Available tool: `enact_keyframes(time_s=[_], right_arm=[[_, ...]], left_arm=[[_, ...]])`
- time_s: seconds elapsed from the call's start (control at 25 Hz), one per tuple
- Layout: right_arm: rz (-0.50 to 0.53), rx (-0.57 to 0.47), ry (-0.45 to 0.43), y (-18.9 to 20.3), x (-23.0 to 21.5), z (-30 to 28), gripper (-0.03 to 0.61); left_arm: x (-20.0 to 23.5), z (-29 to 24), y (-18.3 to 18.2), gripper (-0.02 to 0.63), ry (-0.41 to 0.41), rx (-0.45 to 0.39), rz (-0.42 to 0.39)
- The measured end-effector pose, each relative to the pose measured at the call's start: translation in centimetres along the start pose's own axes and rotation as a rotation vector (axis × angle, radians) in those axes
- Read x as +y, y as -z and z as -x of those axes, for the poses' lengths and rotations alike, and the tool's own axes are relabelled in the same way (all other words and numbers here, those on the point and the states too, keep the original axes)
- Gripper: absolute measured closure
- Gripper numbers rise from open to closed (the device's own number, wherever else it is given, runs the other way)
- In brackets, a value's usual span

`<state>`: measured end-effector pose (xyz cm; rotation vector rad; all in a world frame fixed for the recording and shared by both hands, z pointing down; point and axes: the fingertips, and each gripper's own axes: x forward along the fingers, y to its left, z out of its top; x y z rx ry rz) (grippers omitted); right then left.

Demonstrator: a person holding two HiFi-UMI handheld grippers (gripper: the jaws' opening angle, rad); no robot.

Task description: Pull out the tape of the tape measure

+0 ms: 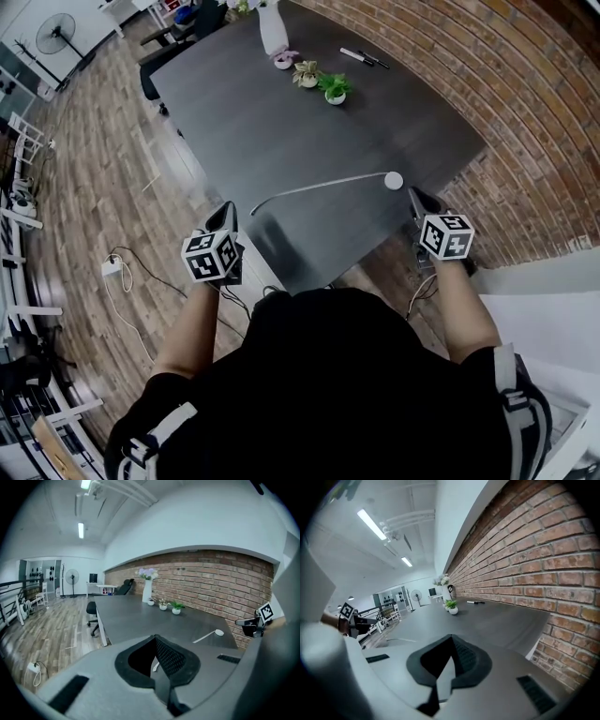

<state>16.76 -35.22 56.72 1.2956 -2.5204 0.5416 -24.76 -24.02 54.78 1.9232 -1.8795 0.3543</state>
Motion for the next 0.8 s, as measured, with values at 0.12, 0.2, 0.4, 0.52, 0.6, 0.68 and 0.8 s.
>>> enact_keyframes(time_s=[0.12,0.2,0.4,0.52,0.6,0.68,0.8], right_arm=[[-0.003,-0.009,0.000,-0.2,0.3,0.1,0.584],[-0.005,-0.012,0.000,-0.3,0.3,0.2,0.584],[-0.034,-0.022,0.012,-0.3,-0.1,0.6,0.584],[-0.047,-0.028,0.014,-0.4,-0.1,0.7,0.584],[-0.048,-0.029,0.015,-0.4,-0.2,0.7,0.584],[-0.052,-0.029,0.015,-0.4,-0.2,0.7,0.584],[-0.055,-0.022,0.012,-0.3,-0.2,0.6,0.584]], left_arm=[[-0.3,-0.2,-0.6,0.606,0.024,-0.012,0.014],[-0.7,-0.2,-0.8,0.606,0.047,-0.023,0.050],[-1.6,-0.5,-1.9,0.606,0.088,-0.050,0.070],[-1.7,-0.5,-2.9,0.606,0.106,-0.079,0.112],[-2.1,-0.5,-3.3,0.606,0.114,-0.087,0.103],[-2.4,-0.5,-3.5,0.606,0.122,-0.090,0.096],[-2.8,-0.4,-3.8,0.606,0.132,-0.099,0.091]])
